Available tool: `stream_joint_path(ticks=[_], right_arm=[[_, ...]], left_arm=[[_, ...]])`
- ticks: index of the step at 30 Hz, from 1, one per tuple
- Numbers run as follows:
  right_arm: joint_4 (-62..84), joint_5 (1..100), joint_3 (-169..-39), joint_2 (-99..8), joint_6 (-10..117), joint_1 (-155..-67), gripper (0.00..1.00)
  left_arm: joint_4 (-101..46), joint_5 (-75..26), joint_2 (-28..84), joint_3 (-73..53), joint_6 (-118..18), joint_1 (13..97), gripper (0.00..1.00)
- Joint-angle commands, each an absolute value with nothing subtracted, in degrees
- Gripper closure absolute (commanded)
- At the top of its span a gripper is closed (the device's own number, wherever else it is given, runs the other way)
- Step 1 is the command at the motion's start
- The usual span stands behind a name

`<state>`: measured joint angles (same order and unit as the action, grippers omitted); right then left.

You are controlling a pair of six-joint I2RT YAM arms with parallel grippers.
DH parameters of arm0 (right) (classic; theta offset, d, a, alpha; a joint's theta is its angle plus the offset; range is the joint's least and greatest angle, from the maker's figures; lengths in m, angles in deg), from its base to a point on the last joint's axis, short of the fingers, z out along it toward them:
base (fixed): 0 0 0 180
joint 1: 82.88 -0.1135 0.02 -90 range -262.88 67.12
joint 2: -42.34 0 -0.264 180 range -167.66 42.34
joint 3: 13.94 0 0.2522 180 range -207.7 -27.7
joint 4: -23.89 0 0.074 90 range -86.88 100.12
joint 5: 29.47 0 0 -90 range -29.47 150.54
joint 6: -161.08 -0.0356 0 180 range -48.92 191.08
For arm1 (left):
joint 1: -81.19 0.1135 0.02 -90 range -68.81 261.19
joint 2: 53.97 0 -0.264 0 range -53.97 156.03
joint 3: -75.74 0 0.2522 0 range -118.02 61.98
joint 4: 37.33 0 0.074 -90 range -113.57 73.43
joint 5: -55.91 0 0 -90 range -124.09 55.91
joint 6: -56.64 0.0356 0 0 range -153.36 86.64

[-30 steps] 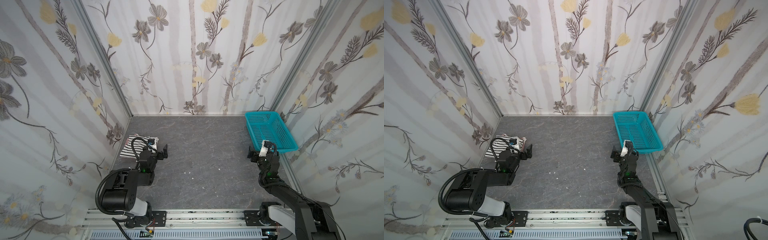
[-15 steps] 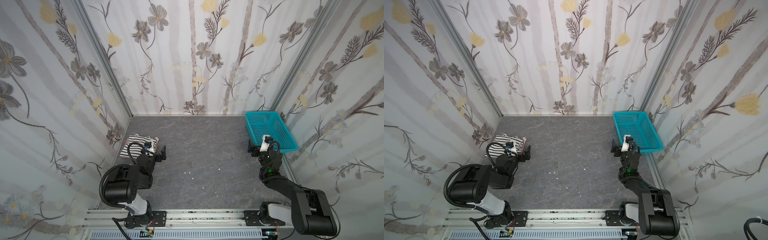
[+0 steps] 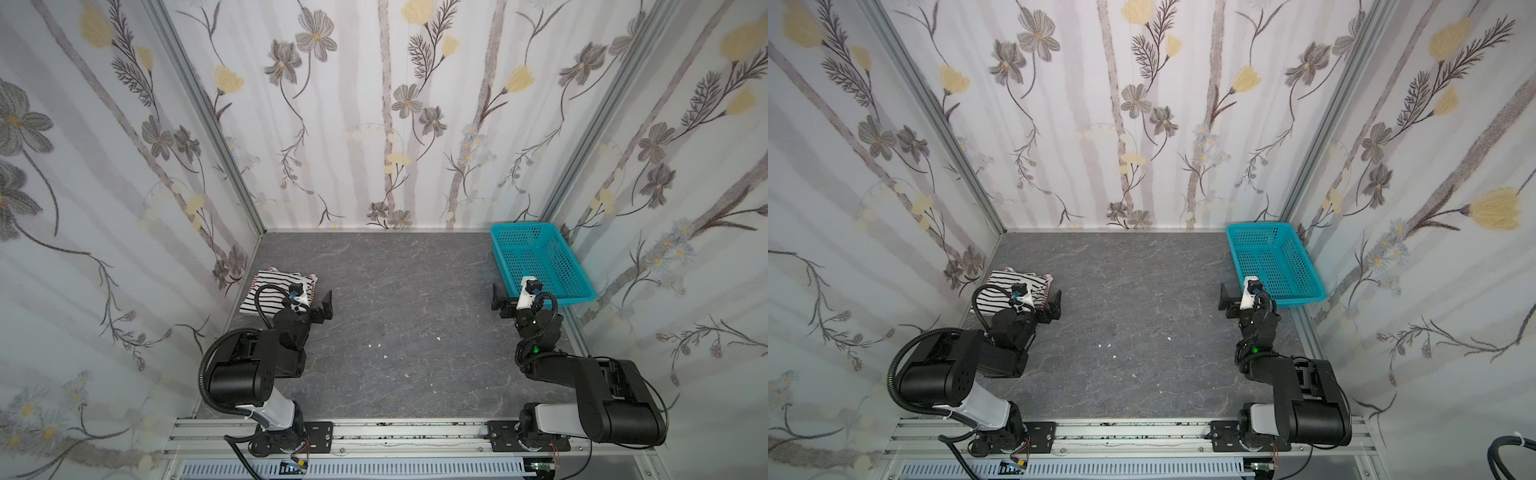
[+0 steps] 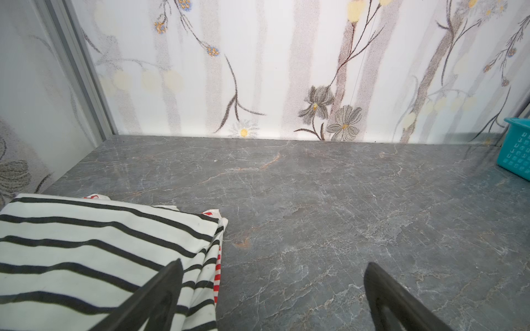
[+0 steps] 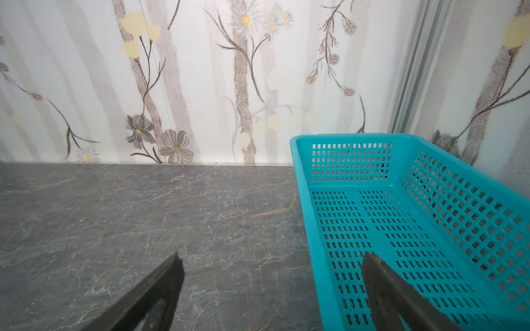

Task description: Fold and stack the tank tops

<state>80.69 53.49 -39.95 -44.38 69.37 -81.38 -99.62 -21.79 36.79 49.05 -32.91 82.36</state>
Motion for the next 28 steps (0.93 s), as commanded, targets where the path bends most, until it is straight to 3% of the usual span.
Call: stream_joint_path(ticks=[1, 28], right_arm=[[84.5, 55.0, -39.7, -44.3, 70.4, -82.0, 0.0], [84.6, 55.9, -39.7, -44.3, 70.2, -82.2, 0.0]], left_arm=[[-102.1, -21.3, 36.9, 49.2, -33.6, 82.4, 0.0], [-102.0, -21.3, 36.9, 49.2, -33.5, 82.4, 0.0]])
